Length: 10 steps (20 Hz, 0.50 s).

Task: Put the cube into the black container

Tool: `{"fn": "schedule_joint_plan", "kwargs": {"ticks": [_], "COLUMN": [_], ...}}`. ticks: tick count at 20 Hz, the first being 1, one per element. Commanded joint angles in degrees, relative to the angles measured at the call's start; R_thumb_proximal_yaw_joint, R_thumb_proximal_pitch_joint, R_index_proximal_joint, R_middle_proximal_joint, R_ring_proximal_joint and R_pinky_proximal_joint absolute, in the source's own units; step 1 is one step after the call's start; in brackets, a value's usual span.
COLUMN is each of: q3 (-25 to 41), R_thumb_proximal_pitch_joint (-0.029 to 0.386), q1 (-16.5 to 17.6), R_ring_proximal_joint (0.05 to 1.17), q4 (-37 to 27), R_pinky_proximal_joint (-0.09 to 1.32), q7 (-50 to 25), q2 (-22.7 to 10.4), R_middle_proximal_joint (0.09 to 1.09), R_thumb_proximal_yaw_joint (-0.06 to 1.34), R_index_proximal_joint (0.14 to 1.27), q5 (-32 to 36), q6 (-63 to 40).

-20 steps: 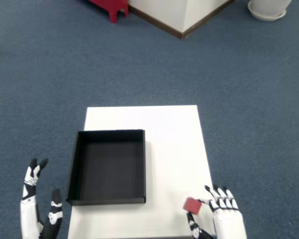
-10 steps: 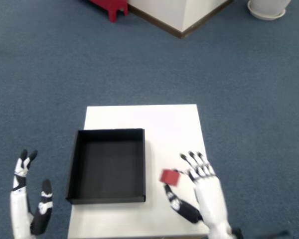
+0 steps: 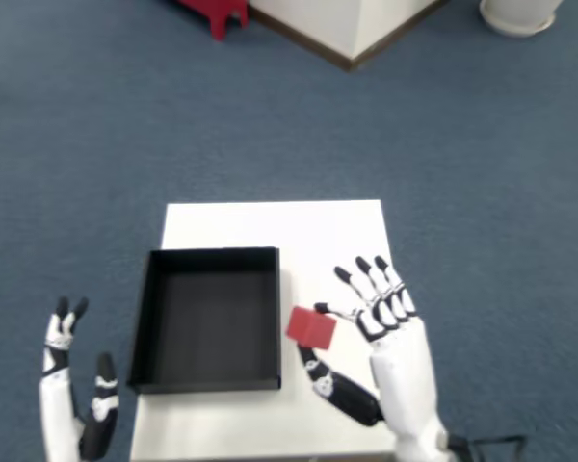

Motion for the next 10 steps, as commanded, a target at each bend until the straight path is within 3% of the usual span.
{"fn": "schedule_joint_plan", "kwargs": {"ticks": [1, 5, 10], "q3": [-2.9, -3.2, -3.6], "R_thumb_proximal_pitch_joint": [0.178, 0.178, 0.179], "q1": [-0.8, -1.7, -5.0], "R_ring_proximal_joint": [0.18, 0.19, 0.20], "q4": [-7.0, -7.7, -0.8], "R_pinky_proximal_joint": [0.00, 0.00, 0.01], "q7": [2.7, 7.6, 12.0], "q2": [-0.5, 2.9, 9.5], "R_middle_proximal_joint": [0.28, 0.29, 0.31], "R_thumb_proximal_yaw_joint": [1.19, 1.19, 1.18], "R_index_proximal_joint": [1.02, 1.02, 1.03], "q5": [-0.4, 0.9, 3.7], "q6": [8.1, 13.4, 14.3]}}
